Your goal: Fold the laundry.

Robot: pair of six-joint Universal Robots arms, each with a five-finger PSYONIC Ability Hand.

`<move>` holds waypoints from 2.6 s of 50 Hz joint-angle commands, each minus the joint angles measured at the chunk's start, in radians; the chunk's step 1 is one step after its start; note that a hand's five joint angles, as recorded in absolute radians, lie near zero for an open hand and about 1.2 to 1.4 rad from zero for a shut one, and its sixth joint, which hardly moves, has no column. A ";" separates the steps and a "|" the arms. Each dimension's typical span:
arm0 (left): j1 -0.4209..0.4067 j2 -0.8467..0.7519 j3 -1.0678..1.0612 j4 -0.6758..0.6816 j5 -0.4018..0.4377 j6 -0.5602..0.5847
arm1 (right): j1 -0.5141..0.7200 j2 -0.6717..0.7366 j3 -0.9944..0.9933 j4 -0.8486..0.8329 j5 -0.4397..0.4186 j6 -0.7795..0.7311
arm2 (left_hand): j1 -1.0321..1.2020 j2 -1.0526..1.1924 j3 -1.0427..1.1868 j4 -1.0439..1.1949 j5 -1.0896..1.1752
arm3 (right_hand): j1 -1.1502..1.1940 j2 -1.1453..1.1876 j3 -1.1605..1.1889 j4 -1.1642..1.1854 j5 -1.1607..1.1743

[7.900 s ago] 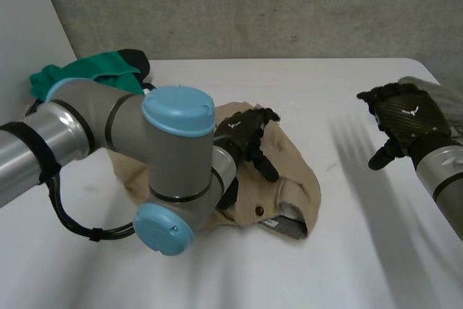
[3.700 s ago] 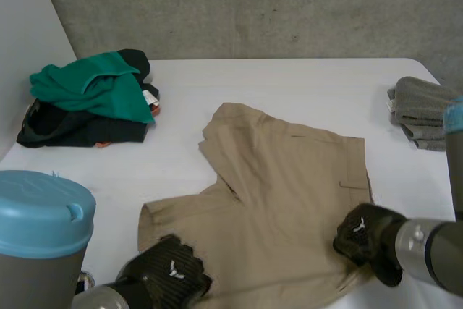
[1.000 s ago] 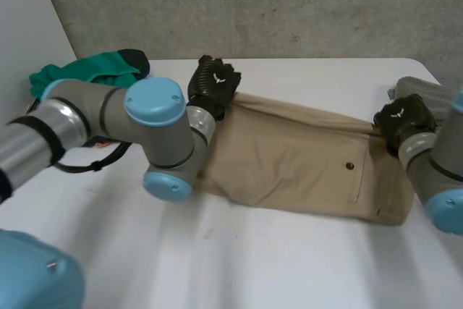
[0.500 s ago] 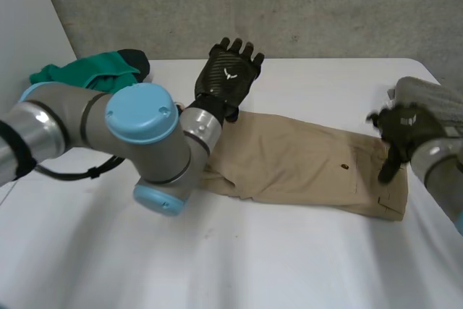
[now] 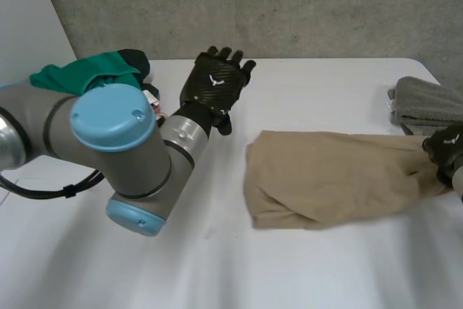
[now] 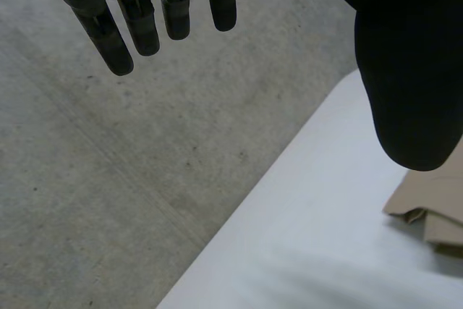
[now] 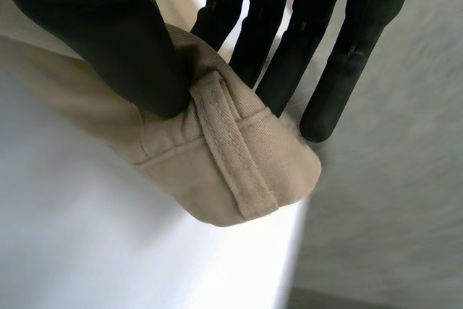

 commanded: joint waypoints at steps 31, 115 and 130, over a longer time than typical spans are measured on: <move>-0.052 -0.116 0.306 -0.163 0.009 -0.265 | 0.249 -0.193 -0.132 0.046 -0.339 0.748 | -0.024 -0.038 -0.044 -0.031 -0.048 | -0.932 -1.005 -1.010 -1.022 -0.980; -0.009 0.103 0.345 -0.576 0.547 -0.382 | 0.268 0.244 -0.246 -0.558 -0.153 0.401 | -0.014 -0.029 -0.034 -0.021 -0.038 | 0.290 0.217 0.211 0.200 0.241; 0.004 0.145 0.342 -0.456 0.546 -0.525 | -0.070 0.405 -0.672 -0.526 -0.288 0.639 | -0.003 -0.017 -0.022 -0.010 -0.027 | 0.290 0.217 0.211 0.200 0.241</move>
